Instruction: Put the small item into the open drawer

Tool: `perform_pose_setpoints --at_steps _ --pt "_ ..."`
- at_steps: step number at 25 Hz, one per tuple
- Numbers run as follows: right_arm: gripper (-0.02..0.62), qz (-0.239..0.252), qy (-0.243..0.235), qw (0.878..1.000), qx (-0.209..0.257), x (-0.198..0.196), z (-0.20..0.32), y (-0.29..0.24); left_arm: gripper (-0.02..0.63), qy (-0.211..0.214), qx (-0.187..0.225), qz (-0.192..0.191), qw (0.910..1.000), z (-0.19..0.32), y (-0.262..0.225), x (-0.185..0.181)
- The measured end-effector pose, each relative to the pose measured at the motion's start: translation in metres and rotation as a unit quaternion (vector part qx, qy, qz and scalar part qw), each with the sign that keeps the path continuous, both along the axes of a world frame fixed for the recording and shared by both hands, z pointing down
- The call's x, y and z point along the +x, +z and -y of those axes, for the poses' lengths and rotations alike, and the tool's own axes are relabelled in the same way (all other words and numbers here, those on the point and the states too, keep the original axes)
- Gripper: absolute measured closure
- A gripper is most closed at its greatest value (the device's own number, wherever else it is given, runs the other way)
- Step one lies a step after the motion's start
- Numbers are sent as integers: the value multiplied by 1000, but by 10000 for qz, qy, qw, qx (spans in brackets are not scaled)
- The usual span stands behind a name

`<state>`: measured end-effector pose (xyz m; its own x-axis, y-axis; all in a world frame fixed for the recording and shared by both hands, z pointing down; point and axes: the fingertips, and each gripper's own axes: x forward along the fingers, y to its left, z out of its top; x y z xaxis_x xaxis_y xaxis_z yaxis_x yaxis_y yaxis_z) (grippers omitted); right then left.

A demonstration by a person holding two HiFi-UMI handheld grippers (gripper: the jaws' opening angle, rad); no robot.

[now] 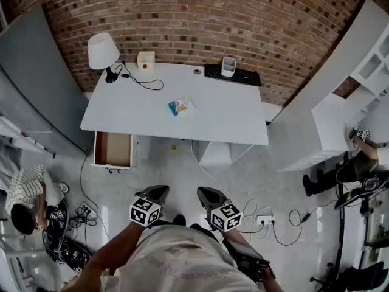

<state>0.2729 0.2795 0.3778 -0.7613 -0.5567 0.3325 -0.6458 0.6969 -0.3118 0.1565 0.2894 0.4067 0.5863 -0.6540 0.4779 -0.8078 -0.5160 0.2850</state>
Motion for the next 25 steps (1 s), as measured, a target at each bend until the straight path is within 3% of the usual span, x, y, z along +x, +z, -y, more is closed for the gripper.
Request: perform_pose_setpoints --at_steps 12,25 --pt "589 61 -178 9998 -79 -29 -11 8 598 -293 -158 253 9991 -22 7 -32" --pt "589 169 -40 9994 -287 -24 -18 20 598 107 -304 546 9980 -35 15 -15"
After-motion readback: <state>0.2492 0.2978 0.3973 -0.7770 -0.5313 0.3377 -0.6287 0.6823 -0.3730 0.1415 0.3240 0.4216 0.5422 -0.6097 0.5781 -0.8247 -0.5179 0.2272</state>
